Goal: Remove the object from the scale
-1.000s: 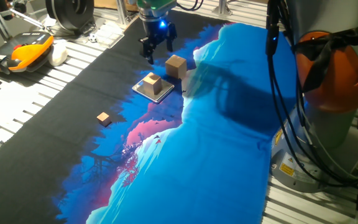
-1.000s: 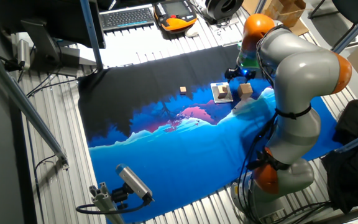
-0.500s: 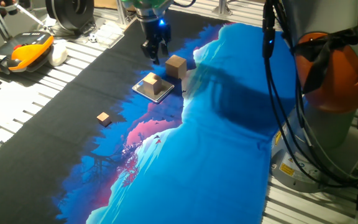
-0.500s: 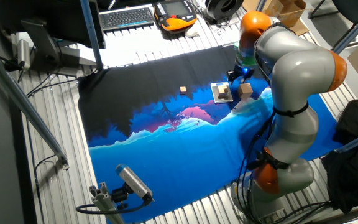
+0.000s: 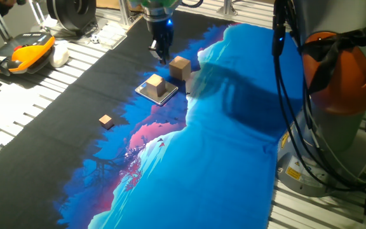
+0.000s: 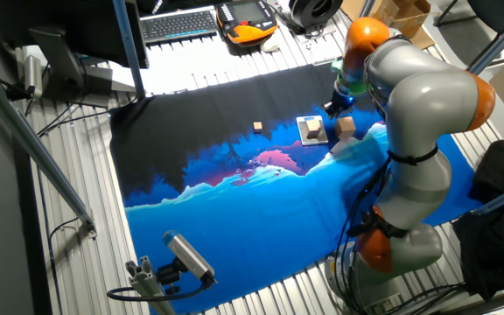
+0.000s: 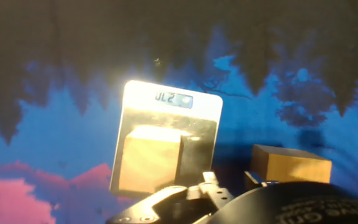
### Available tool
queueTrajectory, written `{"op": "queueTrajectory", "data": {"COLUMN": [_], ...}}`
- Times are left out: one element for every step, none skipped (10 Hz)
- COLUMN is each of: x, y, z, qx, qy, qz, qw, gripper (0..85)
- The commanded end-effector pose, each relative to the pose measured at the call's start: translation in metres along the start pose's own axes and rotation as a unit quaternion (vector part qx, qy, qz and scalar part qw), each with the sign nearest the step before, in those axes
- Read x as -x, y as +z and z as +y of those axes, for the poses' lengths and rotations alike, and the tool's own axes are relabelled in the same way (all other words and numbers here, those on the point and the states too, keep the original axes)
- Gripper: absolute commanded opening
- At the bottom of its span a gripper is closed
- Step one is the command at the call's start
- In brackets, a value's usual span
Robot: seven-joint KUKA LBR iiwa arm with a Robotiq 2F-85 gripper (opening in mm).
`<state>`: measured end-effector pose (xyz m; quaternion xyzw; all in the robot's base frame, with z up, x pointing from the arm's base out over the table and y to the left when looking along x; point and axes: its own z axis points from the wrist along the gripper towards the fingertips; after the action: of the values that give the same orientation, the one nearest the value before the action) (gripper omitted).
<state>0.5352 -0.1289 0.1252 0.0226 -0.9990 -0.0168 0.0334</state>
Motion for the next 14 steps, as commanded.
{"op": "queueTrajectory", "data": {"x": [0.000, 0.000, 0.000, 0.000, 0.001, 0.002, 0.006, 0.009, 0.011, 0.011, 0.010, 0.011, 0.012, 0.015], "y": [0.000, 0.000, 0.000, 0.000, -0.002, -0.001, -0.001, 0.003, 0.011, 0.021, 0.029, 0.031, 0.034, 0.038], "z": [0.000, 0.000, 0.000, 0.000, 0.016, 0.030, 0.040, 0.044, 0.047, 0.050, 0.052, 0.050, 0.048, 0.047], "qx": [-0.003, -0.007, 0.004, 0.002, 0.001, -0.003, -0.004, 0.001, -0.006, -0.022, -0.029, -0.022, -0.019, -0.019], "qy": [0.004, 0.033, 0.087, 0.110, 0.158, 0.185, 0.189, 0.186, 0.186, 0.180, 0.178, 0.176, 0.174, 0.175], "qz": [0.005, 0.009, 0.011, 0.008, 0.011, 0.009, 0.009, 0.016, 0.020, 0.008, 0.005, 0.007, 0.005, 0.003], "qw": [1.0000, 0.9994, 0.9962, 0.9939, 0.9874, 0.9827, 0.9819, 0.9823, 0.9824, 0.9833, 0.9836, 0.9842, 0.9845, 0.9844], "gripper": [0.0, 0.0, 17.0, 34.0, 51.0, 68.0, 85.0, 85.0, 85.0, 85.0, 85.0, 85.0, 85.0, 85.0]}}
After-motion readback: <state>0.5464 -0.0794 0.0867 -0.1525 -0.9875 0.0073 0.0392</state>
